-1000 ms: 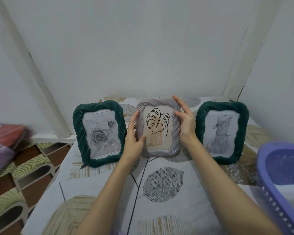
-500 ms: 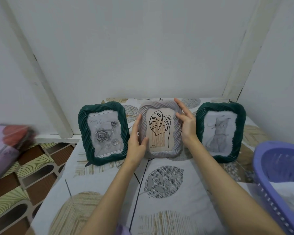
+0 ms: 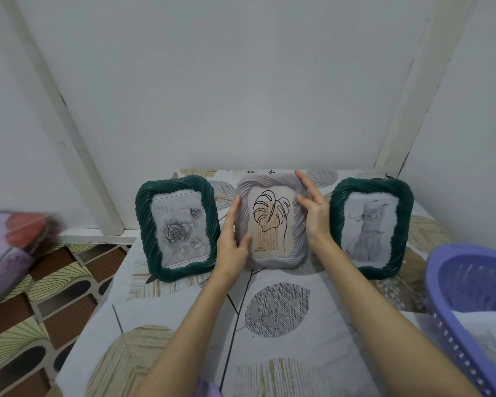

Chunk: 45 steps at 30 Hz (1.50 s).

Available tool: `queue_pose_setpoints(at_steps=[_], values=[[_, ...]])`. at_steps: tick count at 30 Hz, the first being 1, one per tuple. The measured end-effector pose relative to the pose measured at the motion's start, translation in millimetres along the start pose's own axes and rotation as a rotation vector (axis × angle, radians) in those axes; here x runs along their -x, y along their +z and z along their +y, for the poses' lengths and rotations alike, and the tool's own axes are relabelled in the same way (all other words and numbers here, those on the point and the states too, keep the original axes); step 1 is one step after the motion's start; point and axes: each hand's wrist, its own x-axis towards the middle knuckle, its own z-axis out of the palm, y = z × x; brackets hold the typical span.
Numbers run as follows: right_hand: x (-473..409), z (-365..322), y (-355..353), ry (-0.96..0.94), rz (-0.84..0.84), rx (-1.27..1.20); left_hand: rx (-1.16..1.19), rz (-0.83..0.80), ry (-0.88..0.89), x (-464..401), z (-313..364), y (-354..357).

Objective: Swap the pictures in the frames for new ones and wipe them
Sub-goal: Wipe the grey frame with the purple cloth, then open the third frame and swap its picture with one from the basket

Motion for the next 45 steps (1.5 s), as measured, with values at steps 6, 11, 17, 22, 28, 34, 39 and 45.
queue_pose_setpoints(at_steps=[6,11,17,22,28,34,39,45], values=[[7,-6,4,-0.011,-0.008,0.127,-0.125,0.012,0.072,4,6,-1],[29,-28,4,-0.165,-0.029,0.441,-0.3,0.061,0.126,13,31,0],[82,-43,-47,-0.394,0.197,0.589,-0.212,0.012,0.243,26,55,29],[81,-35,-92,-0.187,0.427,0.792,-0.162,-0.18,0.239,24,68,84],[70,-20,-108,0.053,0.444,0.784,-0.256,-0.302,0.076,12,65,120],[74,-16,-115,0.078,0.441,0.661,-0.25,-0.356,-0.001,12,57,127],[90,-22,-101,0.082,0.428,0.784,-0.238,-0.333,-0.004,23,67,110],[140,-54,-68,-0.009,0.327,0.787,-0.097,-0.295,-0.045,56,101,58]])
